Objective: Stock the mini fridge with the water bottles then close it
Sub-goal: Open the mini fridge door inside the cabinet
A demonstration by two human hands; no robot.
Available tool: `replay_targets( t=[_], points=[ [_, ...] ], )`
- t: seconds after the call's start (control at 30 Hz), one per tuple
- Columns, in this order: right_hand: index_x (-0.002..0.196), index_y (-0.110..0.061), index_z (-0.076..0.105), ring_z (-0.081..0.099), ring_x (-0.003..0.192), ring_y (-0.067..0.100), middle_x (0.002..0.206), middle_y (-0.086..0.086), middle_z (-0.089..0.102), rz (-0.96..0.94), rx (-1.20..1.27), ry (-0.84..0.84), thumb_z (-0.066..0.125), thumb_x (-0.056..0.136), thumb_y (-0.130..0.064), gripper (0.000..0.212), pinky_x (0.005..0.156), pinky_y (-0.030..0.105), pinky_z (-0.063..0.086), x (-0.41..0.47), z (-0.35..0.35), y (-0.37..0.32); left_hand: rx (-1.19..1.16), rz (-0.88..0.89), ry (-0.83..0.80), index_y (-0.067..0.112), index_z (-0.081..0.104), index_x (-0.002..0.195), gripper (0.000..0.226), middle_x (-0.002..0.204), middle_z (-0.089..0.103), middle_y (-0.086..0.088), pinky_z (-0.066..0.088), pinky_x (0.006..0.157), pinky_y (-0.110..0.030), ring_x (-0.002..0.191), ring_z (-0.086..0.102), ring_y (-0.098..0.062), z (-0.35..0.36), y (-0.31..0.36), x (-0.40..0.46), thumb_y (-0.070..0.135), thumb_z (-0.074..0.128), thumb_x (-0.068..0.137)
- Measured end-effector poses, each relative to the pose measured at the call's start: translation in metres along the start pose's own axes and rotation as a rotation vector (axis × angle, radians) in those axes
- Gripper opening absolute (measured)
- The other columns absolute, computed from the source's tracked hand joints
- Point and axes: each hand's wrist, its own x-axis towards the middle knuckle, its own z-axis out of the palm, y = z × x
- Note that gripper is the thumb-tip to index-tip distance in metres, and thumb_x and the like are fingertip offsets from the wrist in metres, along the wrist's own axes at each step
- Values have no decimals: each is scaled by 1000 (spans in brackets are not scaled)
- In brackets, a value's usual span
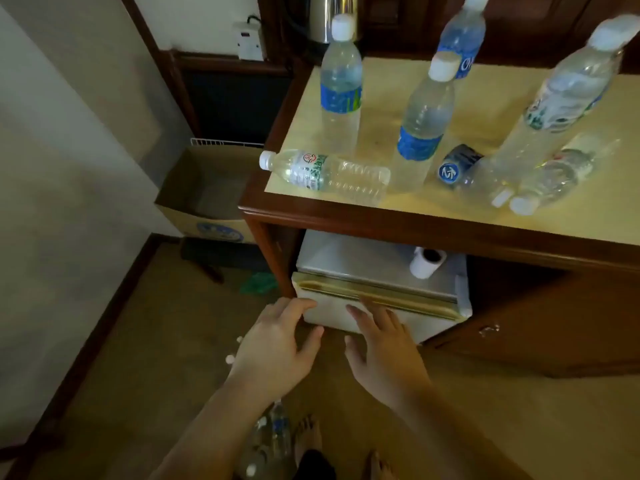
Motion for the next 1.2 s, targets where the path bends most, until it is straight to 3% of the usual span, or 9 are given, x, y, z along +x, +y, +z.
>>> replay_targets(
  t=[0.1,0.27,0.37,0.63,0.8,0.97,1.2],
  points=[
    [158,-33,30,26,151,18,165,-6,27,85,26,-49,40,103,-54,59,121,40,32,22,26,1,-18,-30,-62,37,48,141,47,128,54,17,51,91,-19,119,51,-2,15,-20,24,49,58,97],
    [156,-31,34,31,148,18,161,-4,33,190,90,-37,47,102,-50,59,119,40,35,51,70,12,-68,-70,-149,42,45,139,44,134,52,16,56,88,-26,102,56,-4,39,-44,59,48,59,97],
    [157,-31,32,31,147,17,160,-5,33,226,81,-28,48,101,-50,61,119,41,35,70,94,22,-47,-76,-172,38,46,141,45,137,53,9,55,98,-36,119,54,-12,60,-57,85,48,57,99],
    [155,-34,27,28,150,23,160,-1,32,303,-18,39,53,98,-45,64,118,46,33,115,143,57,103,9,-210,41,40,138,41,140,45,1,51,102,-44,128,45,-22,123,-94,167,50,50,100],
    [159,-33,23,28,151,27,163,2,30,268,-101,75,55,96,-48,72,119,50,32,146,165,73,218,-2,-246,43,31,149,52,162,27,2,37,115,-53,150,21,-32,154,-109,222,61,39,101],
    [159,-35,21,24,150,30,160,3,25,310,-175,94,50,95,-58,74,118,58,28,147,191,81,218,56,-293,47,15,160,66,173,-3,3,10,127,-54,159,-10,-28,194,-130,255,67,36,101],
    [152,-27,44,34,142,29,147,6,41,308,-224,302,50,100,-55,59,114,59,31,150,212,83,304,54,-303,53,5,160,66,172,-16,3,-2,126,-47,157,-17,-29,212,-152,259,69,30,101]
  ],
)
